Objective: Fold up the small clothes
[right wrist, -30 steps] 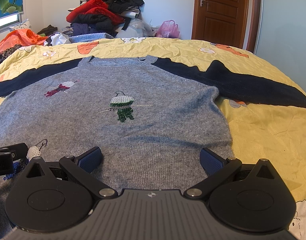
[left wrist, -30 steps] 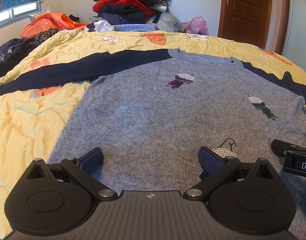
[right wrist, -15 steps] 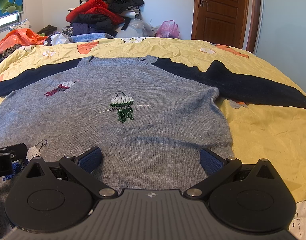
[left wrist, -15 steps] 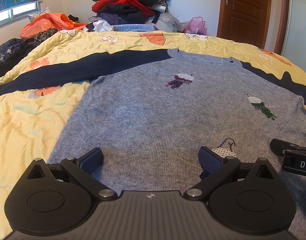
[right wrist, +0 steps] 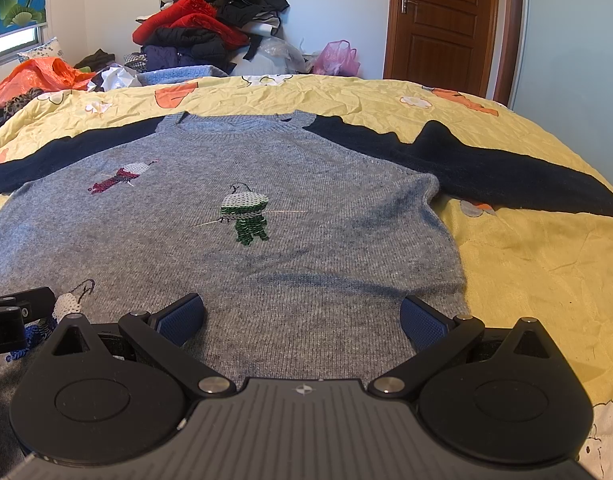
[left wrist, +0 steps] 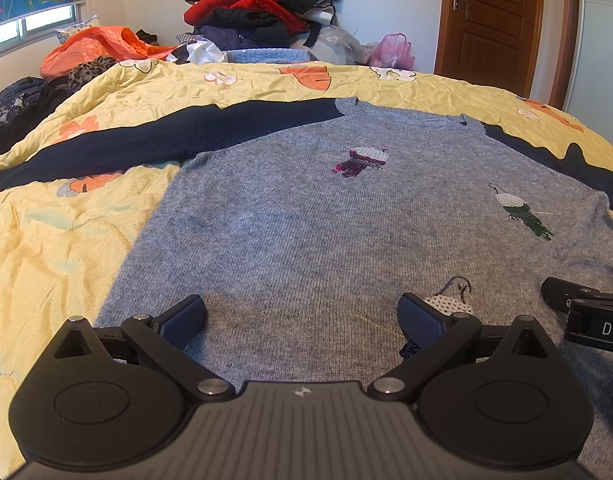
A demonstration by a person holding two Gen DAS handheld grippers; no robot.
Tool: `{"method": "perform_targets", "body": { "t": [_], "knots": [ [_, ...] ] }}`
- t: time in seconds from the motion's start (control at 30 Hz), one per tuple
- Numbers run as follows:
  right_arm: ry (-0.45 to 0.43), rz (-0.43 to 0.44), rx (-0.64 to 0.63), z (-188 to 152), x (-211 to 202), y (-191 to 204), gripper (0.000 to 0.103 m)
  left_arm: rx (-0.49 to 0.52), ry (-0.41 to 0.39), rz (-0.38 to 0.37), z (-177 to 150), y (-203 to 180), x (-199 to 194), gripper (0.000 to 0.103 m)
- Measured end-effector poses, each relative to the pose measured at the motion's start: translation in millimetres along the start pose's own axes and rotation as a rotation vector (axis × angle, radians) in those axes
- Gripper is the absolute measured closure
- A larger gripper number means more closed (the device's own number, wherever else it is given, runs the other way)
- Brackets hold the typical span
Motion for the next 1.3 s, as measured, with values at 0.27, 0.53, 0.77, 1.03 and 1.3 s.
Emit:
{"method": "perform_targets", "body": {
  "t": [0.27, 0.53, 0.77, 1.03, 1.3],
  "knots": [
    [0.010, 0.035, -0.009, -0.3, -0.2, -1.3, 0.000, 0.001, 0.000, -0.001, -0.1, 0.1, 0.0, 0.000],
    [-0.199, 0.247, 0.252, 68.9, -49.7, -94.4, 0.000, 0.000, 0.000, -0.001, -0.2, 0.5, 0.0, 0.000],
    [-0.364, 0.212, 0.821, 77.0, -60.4, -295.2, 0.001, 0.000, 0.000, -0.001, -0.2, 0.5, 0.0, 0.000],
    [-0.467, 0.126, 1.191, 32.9, -33.7, -407.0, 0.030, 0.000, -0.001, -0.001, -0.2, 0.6, 0.1, 0.000],
    [-0.401, 0.004, 1.119, 37.8, 1.7, -414.4, 0.083, 0.000, -0.001, -0.002, -0.2, 0.5, 0.1, 0.000]
  ]
}}
Point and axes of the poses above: each gripper's, at about its wrist camera, not at the fingertips, and x roughly the way its jaws point, y to its left, z to its top, the point moved 7 cm from there along x, roughly the way its jaws point, and after that the axes turned 10 degrees about z, right-handed, at the moved point
